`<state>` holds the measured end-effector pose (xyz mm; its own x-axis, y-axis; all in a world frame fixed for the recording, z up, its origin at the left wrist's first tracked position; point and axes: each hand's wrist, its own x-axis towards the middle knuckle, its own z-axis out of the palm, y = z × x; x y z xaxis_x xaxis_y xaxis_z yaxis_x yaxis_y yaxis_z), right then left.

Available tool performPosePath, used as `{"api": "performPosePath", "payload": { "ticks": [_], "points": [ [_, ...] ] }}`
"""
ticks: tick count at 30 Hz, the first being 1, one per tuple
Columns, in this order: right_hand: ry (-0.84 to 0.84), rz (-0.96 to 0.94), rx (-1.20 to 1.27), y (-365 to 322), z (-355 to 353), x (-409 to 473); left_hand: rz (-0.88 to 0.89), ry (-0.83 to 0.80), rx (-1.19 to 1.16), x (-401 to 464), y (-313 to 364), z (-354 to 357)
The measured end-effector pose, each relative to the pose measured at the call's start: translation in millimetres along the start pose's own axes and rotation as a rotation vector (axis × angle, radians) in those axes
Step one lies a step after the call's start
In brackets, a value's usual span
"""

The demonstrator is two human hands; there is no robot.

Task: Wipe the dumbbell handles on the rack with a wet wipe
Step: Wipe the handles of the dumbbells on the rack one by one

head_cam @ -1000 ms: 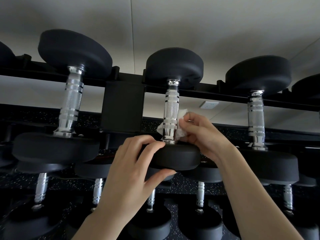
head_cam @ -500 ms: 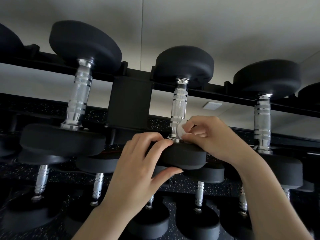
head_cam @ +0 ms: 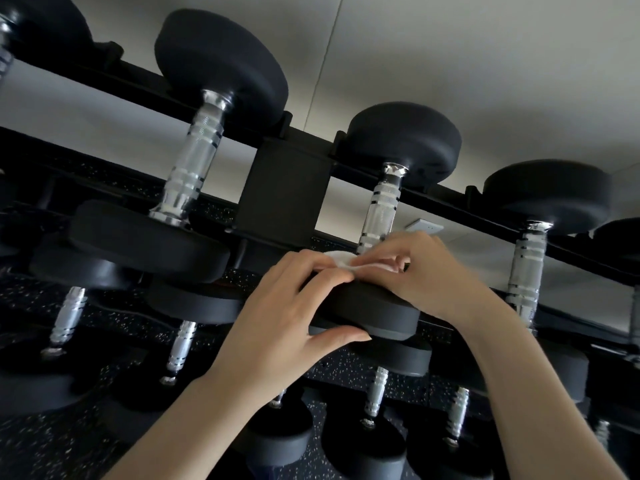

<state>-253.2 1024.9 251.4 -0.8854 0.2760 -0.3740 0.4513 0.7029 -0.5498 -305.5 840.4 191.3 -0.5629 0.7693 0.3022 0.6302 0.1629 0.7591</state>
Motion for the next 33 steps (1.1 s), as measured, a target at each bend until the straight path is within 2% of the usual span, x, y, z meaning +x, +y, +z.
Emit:
{"api": "performPosePath", "payload": {
  "ticks": [4,10,21,29,33],
  "points": [
    [-0.031,0.007,-0.237,-10.4,2.1,11.3,-0.01,0.035,-0.014,-2.1,-2.1,2.0],
    [0.035,0.049,-0.51,-23.4,7.7,19.2,-0.005,0.064,0.002,-1.5,-4.6,3.7],
    [-0.067,0.052,-0.577,-34.7,5.5,27.3,0.008,0.07,0.039,-0.7,-6.1,4.6],
    [0.145,-0.018,-0.838,-37.2,0.9,45.4,0.054,0.072,0.104,0.1,-8.5,4.2],
    [0.307,-0.005,-0.807,-33.6,-18.7,56.6,0.064,0.069,0.1,0.5,-8.9,4.0]
  ]
}}
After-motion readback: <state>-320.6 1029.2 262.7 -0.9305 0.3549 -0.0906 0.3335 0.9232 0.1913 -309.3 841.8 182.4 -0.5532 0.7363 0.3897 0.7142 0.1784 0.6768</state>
